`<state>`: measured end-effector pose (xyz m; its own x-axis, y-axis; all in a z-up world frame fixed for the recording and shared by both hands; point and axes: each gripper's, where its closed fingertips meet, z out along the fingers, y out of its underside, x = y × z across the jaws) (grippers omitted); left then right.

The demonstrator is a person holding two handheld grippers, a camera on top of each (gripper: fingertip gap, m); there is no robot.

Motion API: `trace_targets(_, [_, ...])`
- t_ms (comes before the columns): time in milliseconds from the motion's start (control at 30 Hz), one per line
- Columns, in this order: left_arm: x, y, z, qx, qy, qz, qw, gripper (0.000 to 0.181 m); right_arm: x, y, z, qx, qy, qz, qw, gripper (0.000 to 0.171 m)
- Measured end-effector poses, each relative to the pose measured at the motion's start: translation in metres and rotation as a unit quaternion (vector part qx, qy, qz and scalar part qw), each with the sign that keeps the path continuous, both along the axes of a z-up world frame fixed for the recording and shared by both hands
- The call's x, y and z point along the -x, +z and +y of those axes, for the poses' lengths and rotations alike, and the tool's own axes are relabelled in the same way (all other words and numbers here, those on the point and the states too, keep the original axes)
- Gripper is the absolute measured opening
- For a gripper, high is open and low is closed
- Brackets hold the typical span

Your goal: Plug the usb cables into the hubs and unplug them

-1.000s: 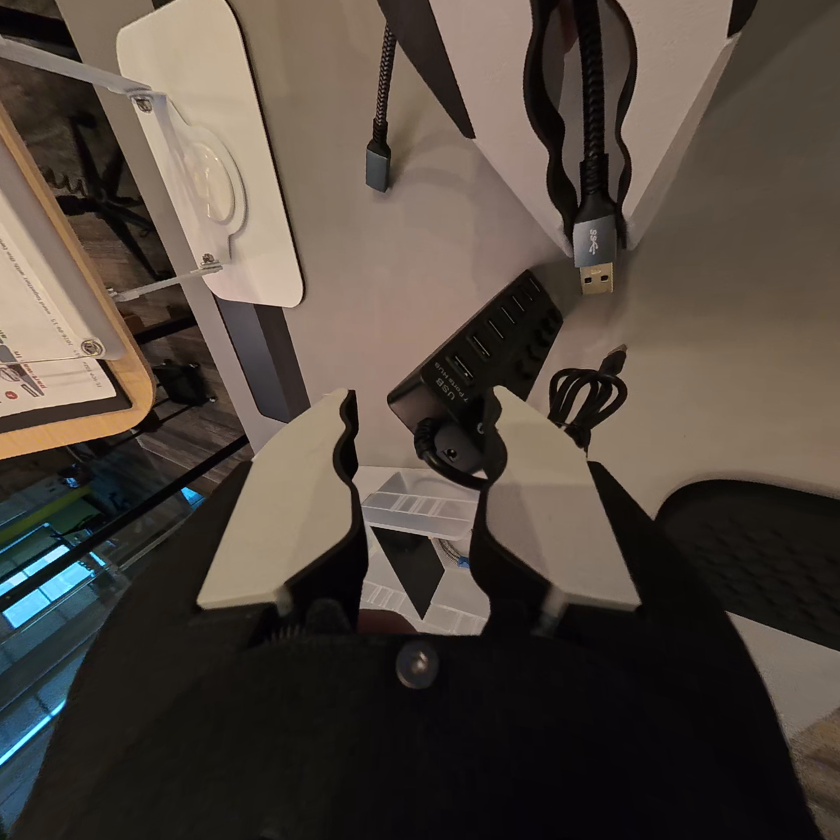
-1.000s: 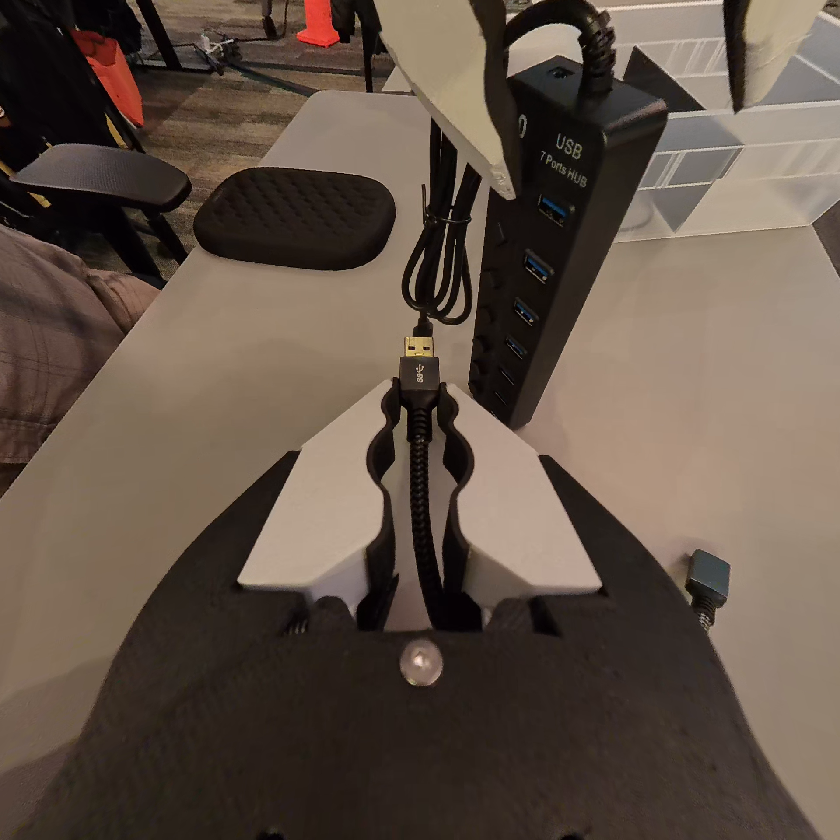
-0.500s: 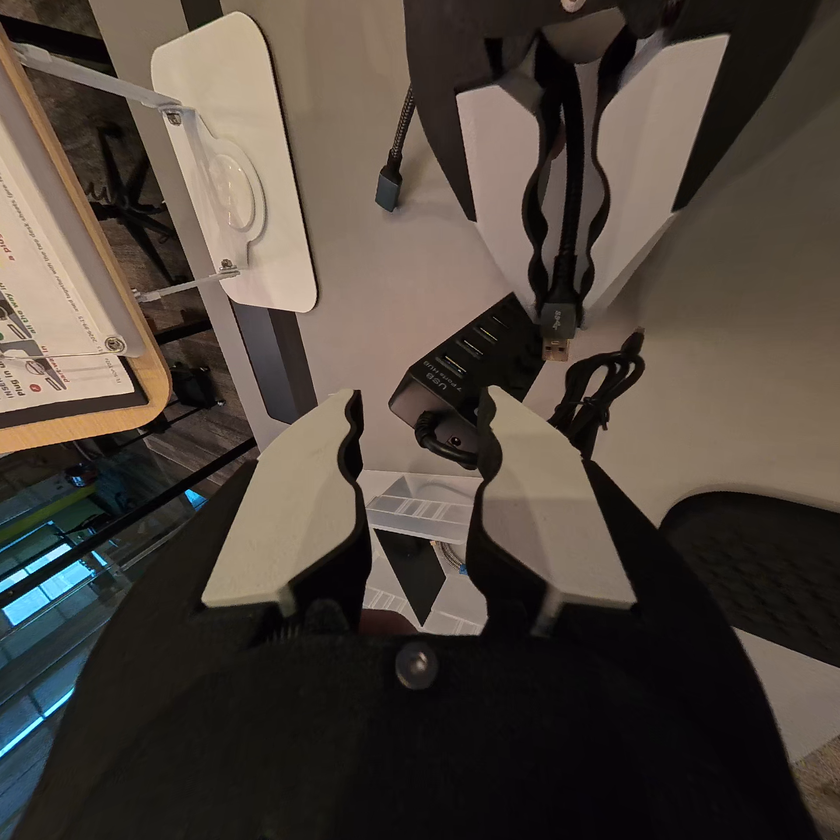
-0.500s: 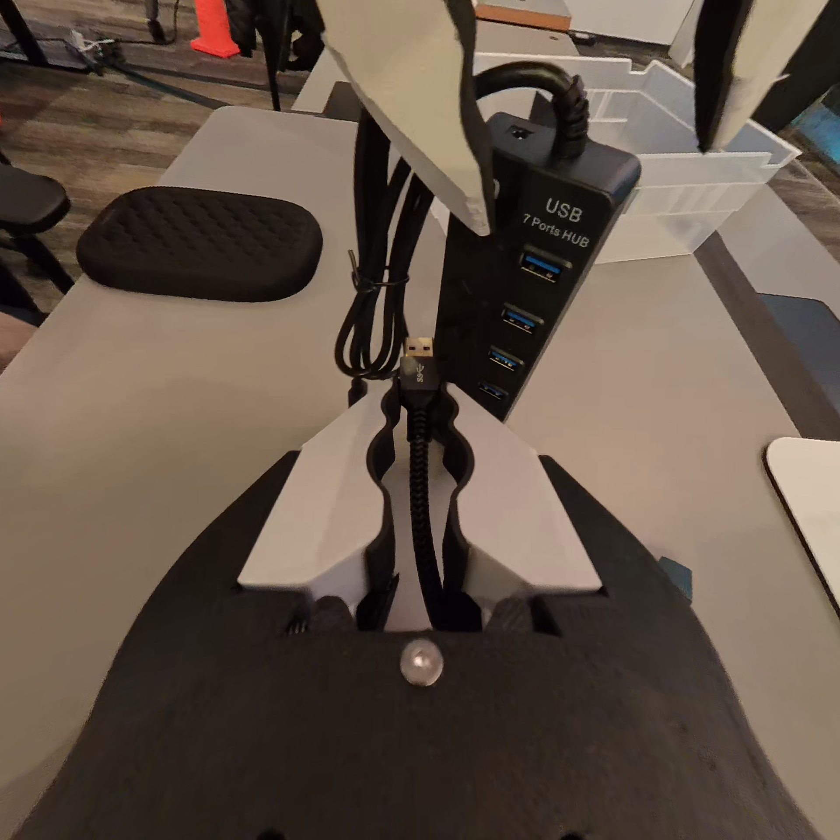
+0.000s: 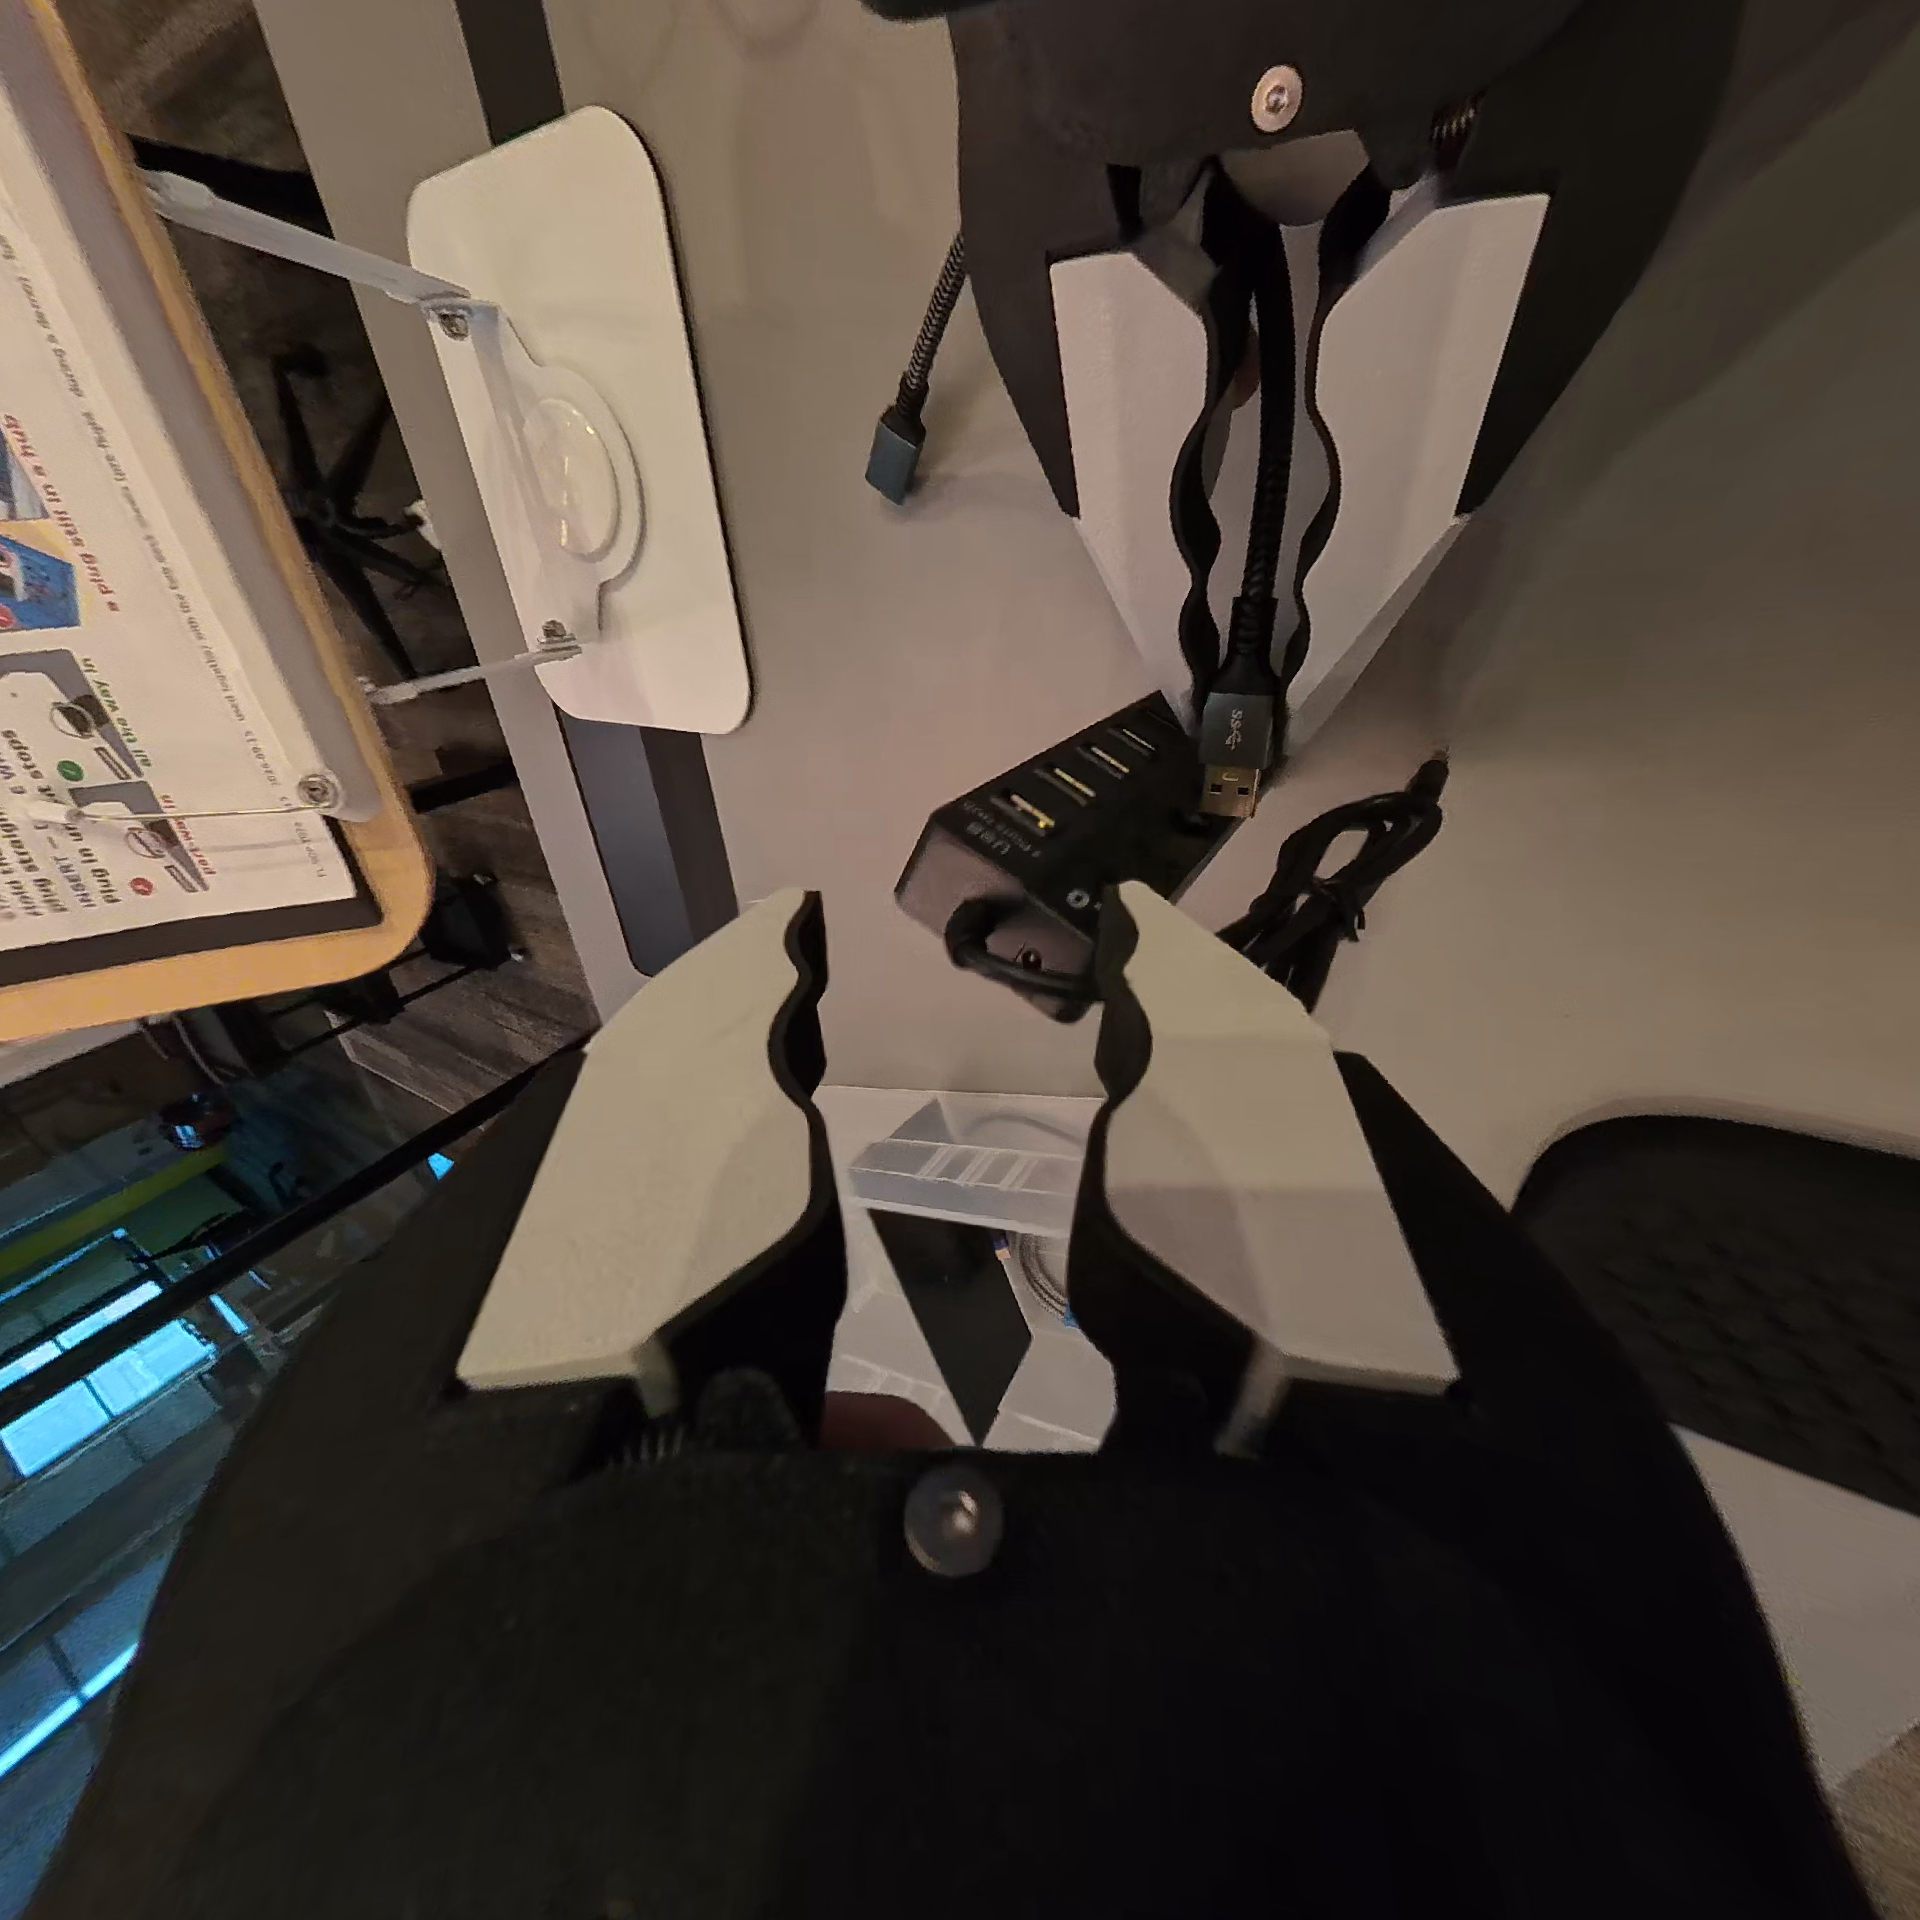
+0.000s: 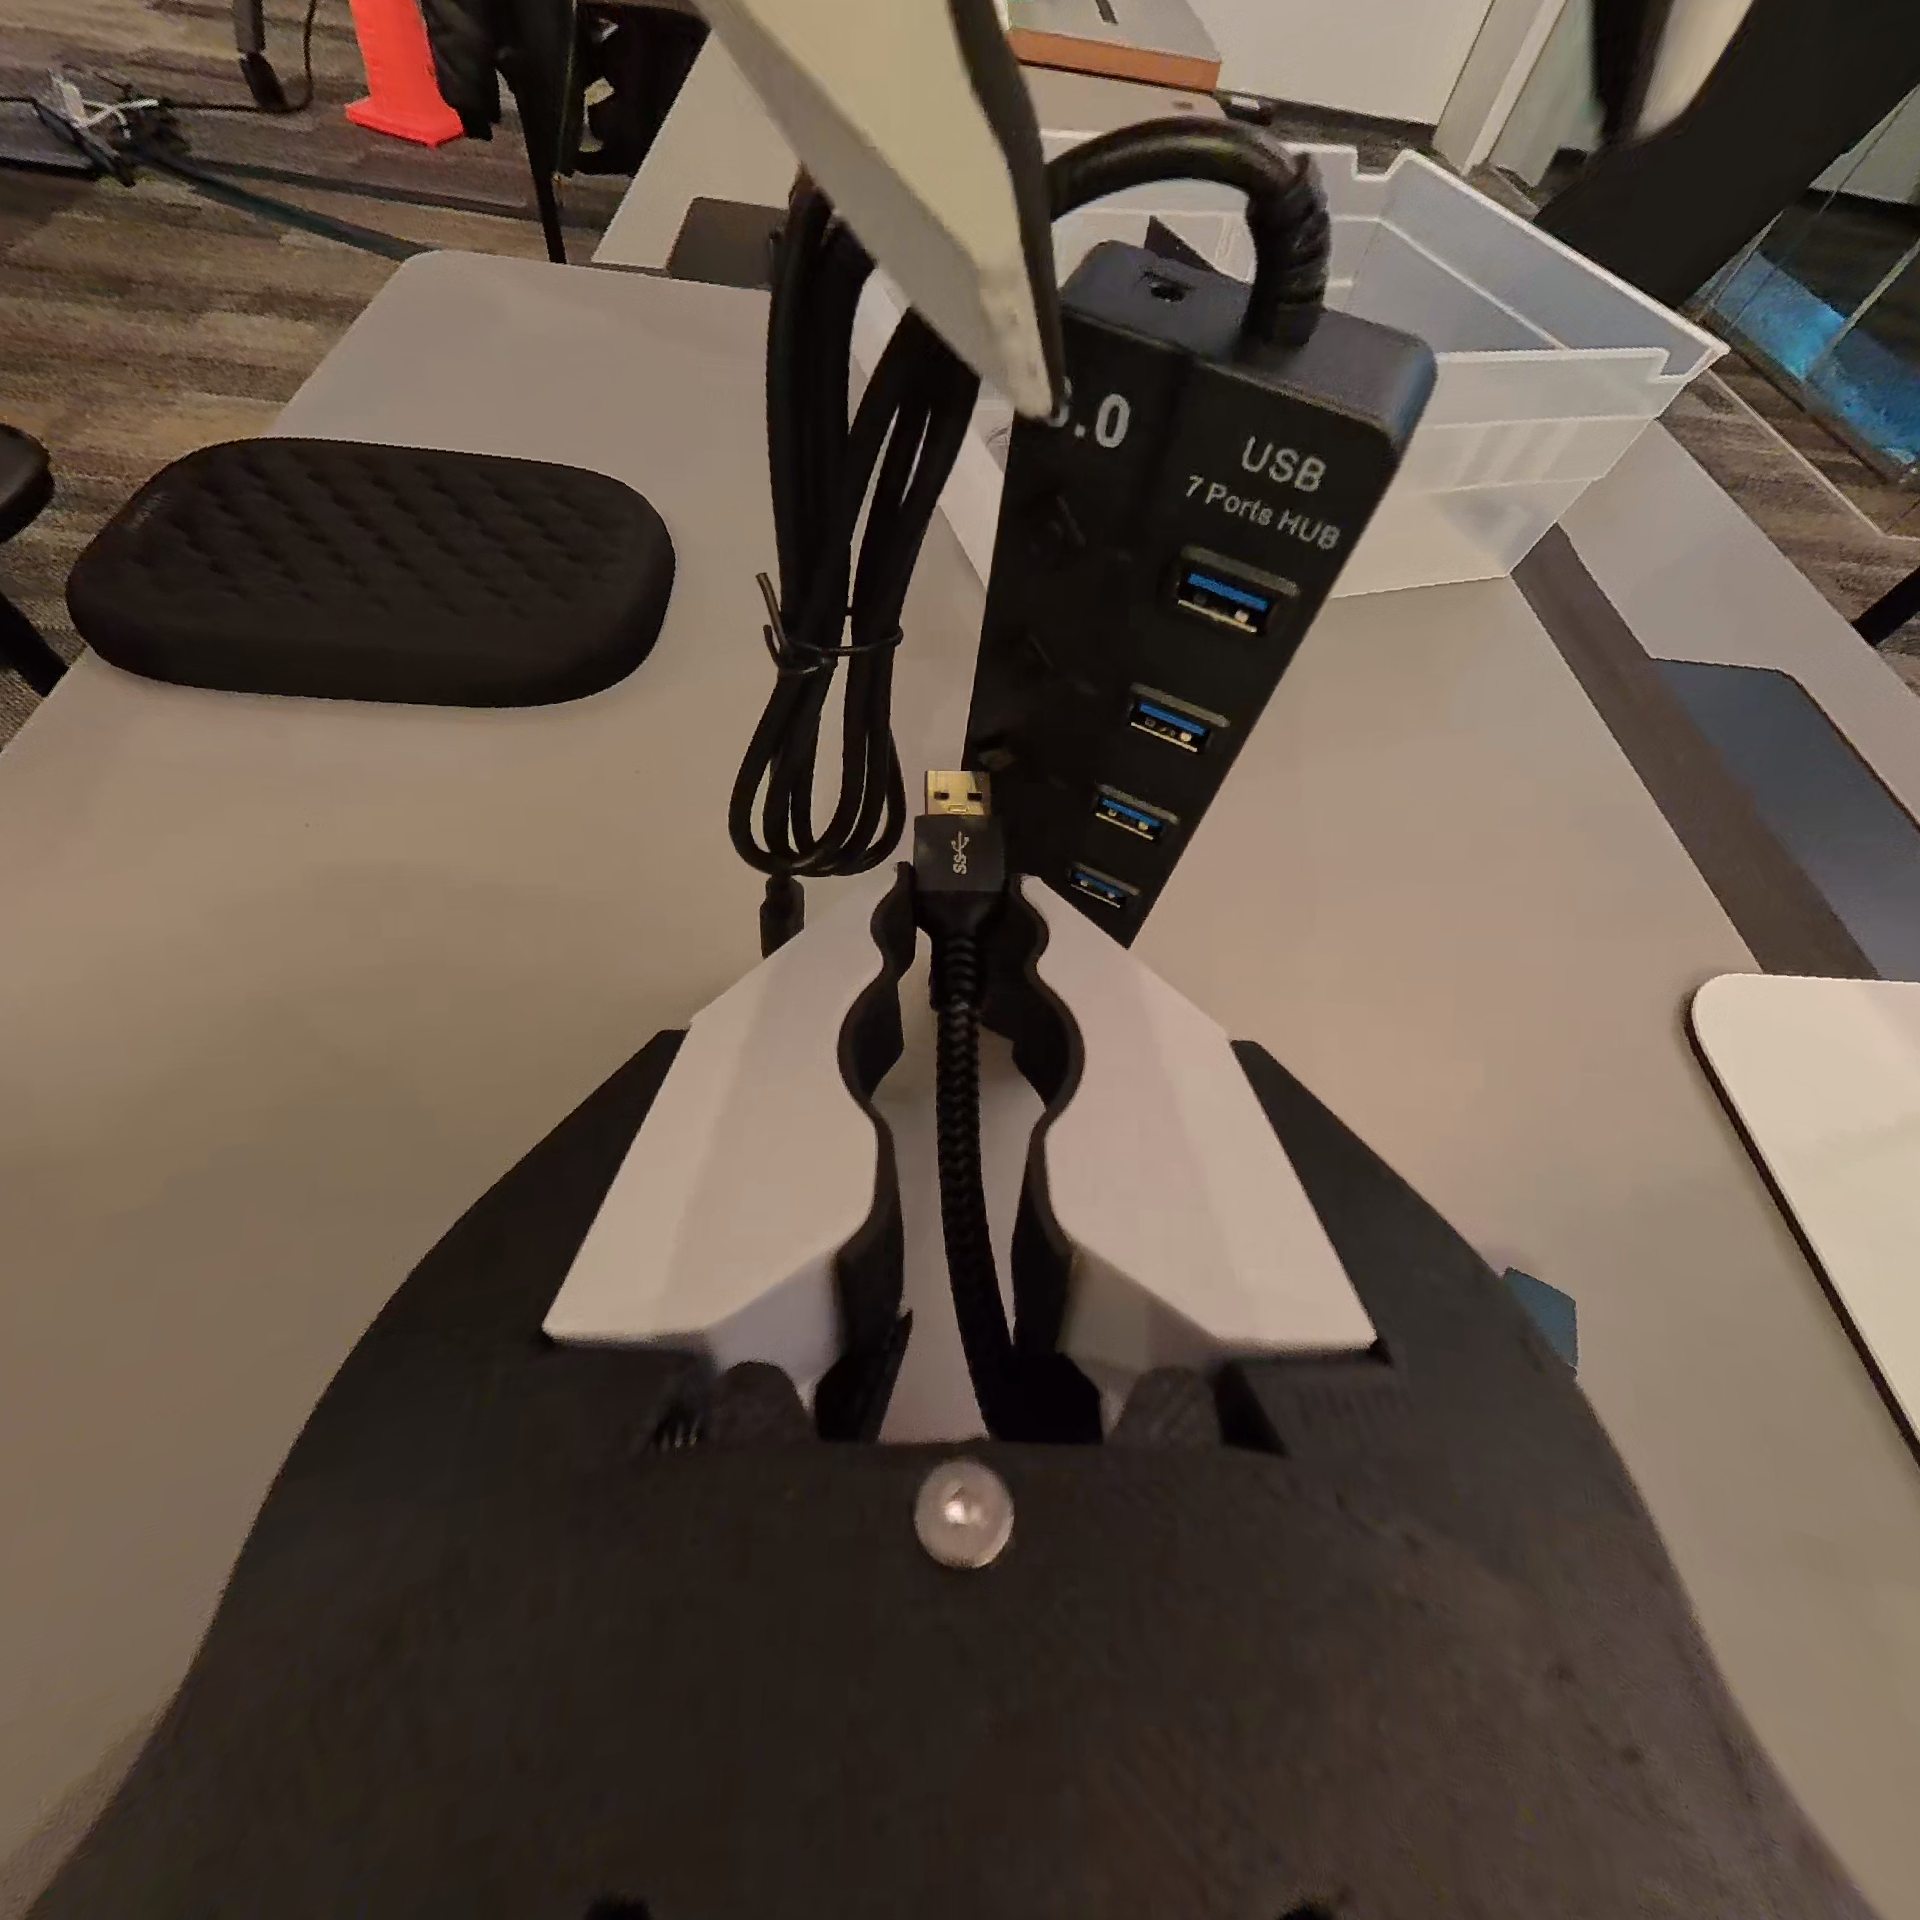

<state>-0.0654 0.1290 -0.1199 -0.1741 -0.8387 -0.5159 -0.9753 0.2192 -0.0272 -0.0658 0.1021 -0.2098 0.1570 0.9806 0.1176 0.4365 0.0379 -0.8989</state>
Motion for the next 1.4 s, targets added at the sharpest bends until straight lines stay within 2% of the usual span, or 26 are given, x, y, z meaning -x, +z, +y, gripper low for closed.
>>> trace_targets(100, [0.001, 0.015, -0.009, 0.018, -0.035, -0.008, 0.999, 0.058, -0.001, 0.001, 0.0, 0.001, 0.001, 0.001, 1.0, 0.013])
trace_targets(267, [0.026, 0.024, -0.004, 0.016, -0.089, 0.052, 0.995, 0.083, -0.002, 0.001, 0.0, 0.005, 0.001, 0.004, 1.0, 0.013])
trace_targets(367, [0.029, 0.016, 0.004, 0.001, -0.122, 0.077, 0.99, 0.085, -0.002, 0.001, 0.0, 0.005, 0.002, 0.003, 1.0, 0.013])
trace_targets(433, [0.031, 0.016, 0.024, -0.042, -0.139, 0.09, 0.985, 0.082, -0.001, 0.0, -0.001, 0.005, 0.003, 0.002, 1.0, 0.013])
trace_targets(533, [0.029, 0.008, 0.036, -0.059, -0.172, 0.088, 0.979, 0.079, -0.001, 0.0, -0.001, 0.006, 0.004, 0.002, 1.0, 0.013])
trace_targets(600, [0.031, 0.0, 0.045, -0.079, -0.198, 0.113, 0.97, 0.084, -0.001, 0.0, -0.002, 0.007, 0.005, 0.003, 1.0, 0.013])
trace_targets(767, [0.016, -0.011, 0.031, -0.056, -0.237, 0.093, 0.965, 0.096, -0.002, 0.001, 0.0, 0.008, 0.004, 0.006, 1.0, 0.013])
trace_targets(933, [0.007, -0.027, 0.01, -0.005, -0.243, 0.083, 0.966, 0.098, 0.001, 0.002, -0.003, 0.008, 0.009, 0.005, 1.0, 0.013])
trace_targets(1033, [0.0, -0.033, 0.0, 0.018, -0.231, 0.069, 0.97, 0.093, 0.002, 0.006, -0.003, 0.01, 0.009, 0.013, 1.0, 0.013])
trace_targets(1200, [0.007, -0.046, -0.003, 0.067, -0.128, 0.053, 0.988, 0.087, 0.007, 0.006, -0.005, 0.008, 0.009, 0.015, 1.0, 0.014])
trace_targets(1400, [0.014, -0.052, 0.003, 0.061, -0.081, 0.048, 0.994, 0.083, 0.012, 0.01, -0.009, 0.001, 0.013, 0.02, 1.0, 0.014])
